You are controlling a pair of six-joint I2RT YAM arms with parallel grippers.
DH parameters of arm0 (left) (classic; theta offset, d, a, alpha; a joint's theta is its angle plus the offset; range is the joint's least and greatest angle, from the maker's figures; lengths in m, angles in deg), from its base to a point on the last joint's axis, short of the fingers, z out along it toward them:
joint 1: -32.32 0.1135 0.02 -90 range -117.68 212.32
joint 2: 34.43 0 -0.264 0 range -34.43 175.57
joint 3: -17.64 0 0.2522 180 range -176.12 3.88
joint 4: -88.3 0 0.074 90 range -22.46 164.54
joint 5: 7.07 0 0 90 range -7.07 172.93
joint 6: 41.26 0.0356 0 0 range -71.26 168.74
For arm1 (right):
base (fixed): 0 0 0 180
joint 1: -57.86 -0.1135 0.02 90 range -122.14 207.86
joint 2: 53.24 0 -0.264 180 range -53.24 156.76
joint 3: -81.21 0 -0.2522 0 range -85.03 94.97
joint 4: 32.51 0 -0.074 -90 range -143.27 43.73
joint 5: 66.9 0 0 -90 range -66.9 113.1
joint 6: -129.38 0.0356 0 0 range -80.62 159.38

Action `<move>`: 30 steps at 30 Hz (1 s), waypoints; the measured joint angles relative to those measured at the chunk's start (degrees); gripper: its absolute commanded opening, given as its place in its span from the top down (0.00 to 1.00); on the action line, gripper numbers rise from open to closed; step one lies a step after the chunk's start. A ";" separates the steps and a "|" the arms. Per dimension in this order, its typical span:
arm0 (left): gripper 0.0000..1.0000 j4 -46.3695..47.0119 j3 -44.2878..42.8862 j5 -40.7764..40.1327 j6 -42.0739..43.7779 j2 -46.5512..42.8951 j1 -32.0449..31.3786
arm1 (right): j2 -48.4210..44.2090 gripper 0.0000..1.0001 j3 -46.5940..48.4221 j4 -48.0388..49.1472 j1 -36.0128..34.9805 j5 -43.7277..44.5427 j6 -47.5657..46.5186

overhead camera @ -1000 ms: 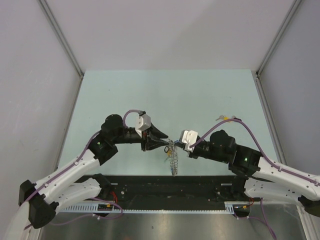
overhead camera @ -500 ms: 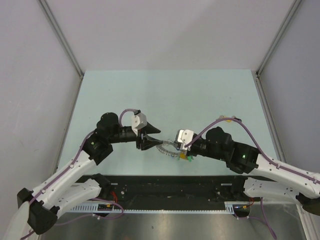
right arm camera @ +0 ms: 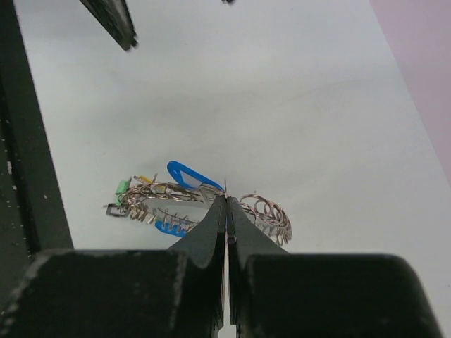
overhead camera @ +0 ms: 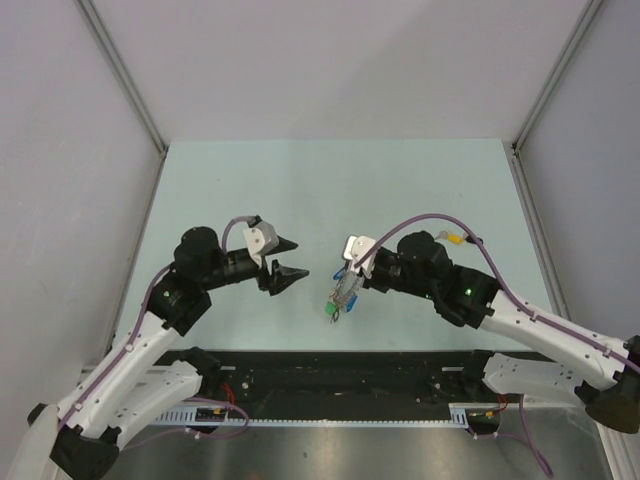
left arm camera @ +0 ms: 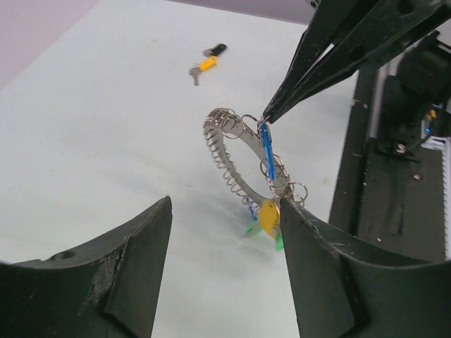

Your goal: Put the keys on the keyring

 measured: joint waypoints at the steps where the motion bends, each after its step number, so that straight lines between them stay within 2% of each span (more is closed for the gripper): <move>1: 0.31 0.00 0.09 -1.09 0.00 -0.85 0.31 | 0.79 1.00 0.24 0.26 0.92 -0.37 -0.15; 3: 0.26 0.20 0.55 -4.02 -0.04 -2.80 0.57 | 2.62 1.00 0.85 0.57 2.78 -1.14 -0.52; 5: 0.25 0.33 1.70 -8.00 -0.13 -5.42 0.79 | 4.79 1.00 1.49 1.42 4.57 -1.81 -0.92; 7: 0.15 0.13 2.93 -13.07 -0.17 -7.76 0.87 | 6.93 1.00 2.40 2.19 6.38 -2.38 -1.33; 11: 0.00 0.04 4.70 -23.45 -0.76 -11.19 0.92 | 12.11 1.00 5.44 4.98 9.99 -4.09 -1.79; 15: 0.00 0.11 6.54 -33.51 -1.73 -14.80 1.01 | 17.62 1.00 8.28 9.86 12.37 -5.31 -1.36; 20: 0.00 1.09 7.48 -41.81 -2.73 -17.42 1.05 | 23.39 1.00 9.18 16.68 13.53 -5.75 1.86; 26: 0.00 1.64 7.91 -46.18 -3.43 -18.27 1.20 | 27.02 1.00 8.63 18.80 15.30 -5.73 7.80; 30: 0.00 1.66 7.93 -46.66 -3.82 -18.38 1.38 | 26.77 1.00 4.83 20.17 16.46 -5.60 11.76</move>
